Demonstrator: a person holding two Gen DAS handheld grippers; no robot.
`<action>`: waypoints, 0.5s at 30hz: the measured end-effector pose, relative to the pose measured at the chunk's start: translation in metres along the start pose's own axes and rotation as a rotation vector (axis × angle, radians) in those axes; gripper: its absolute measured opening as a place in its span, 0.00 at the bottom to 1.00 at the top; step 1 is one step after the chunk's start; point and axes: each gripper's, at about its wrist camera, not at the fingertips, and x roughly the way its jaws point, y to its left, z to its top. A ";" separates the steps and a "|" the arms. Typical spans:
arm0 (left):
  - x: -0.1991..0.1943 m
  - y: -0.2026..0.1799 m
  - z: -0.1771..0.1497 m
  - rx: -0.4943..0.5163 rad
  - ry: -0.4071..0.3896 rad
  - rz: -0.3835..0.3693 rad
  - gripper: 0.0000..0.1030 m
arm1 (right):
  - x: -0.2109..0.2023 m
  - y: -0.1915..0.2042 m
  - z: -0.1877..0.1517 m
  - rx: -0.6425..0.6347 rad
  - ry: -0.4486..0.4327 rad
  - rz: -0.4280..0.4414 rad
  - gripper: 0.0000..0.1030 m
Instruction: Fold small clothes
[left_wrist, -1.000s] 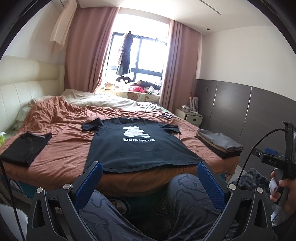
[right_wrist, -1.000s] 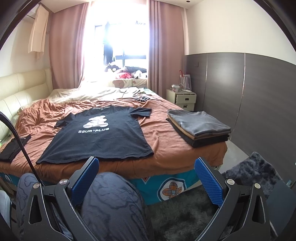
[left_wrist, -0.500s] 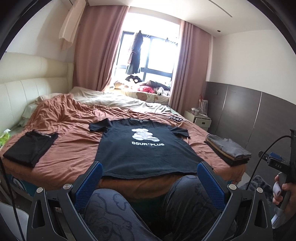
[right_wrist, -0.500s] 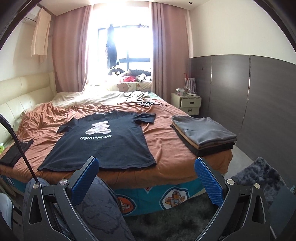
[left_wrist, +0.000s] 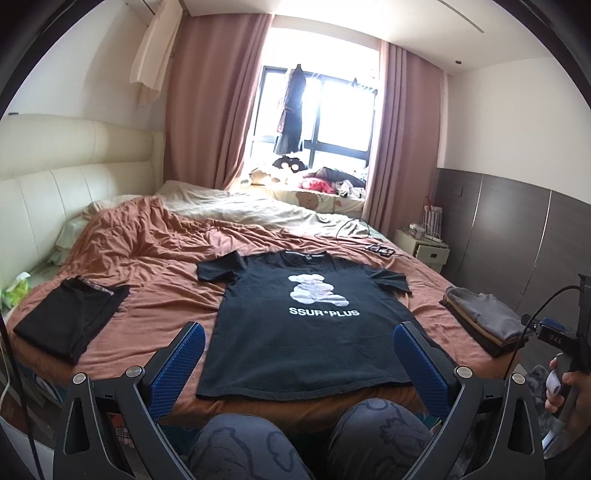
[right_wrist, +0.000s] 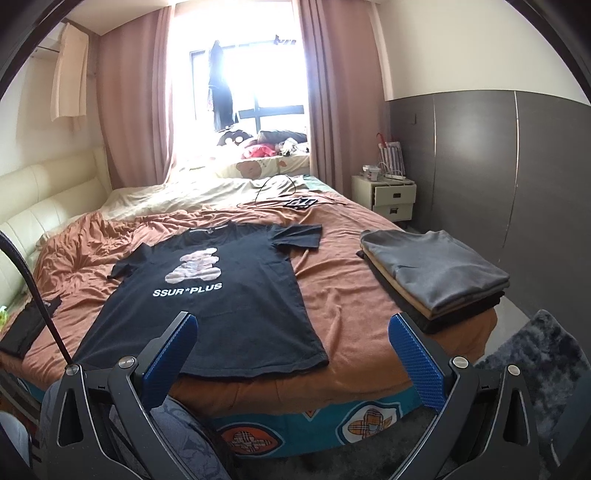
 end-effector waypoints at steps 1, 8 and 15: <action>0.004 0.001 0.003 0.002 0.009 -0.001 1.00 | 0.006 0.000 0.004 0.002 -0.002 -0.002 1.00; 0.038 0.012 0.015 0.009 0.073 0.018 1.00 | 0.042 0.008 0.019 0.022 0.015 -0.032 1.00; 0.082 0.038 0.025 -0.052 0.156 0.056 1.00 | 0.079 0.026 0.039 -0.002 0.045 -0.068 1.00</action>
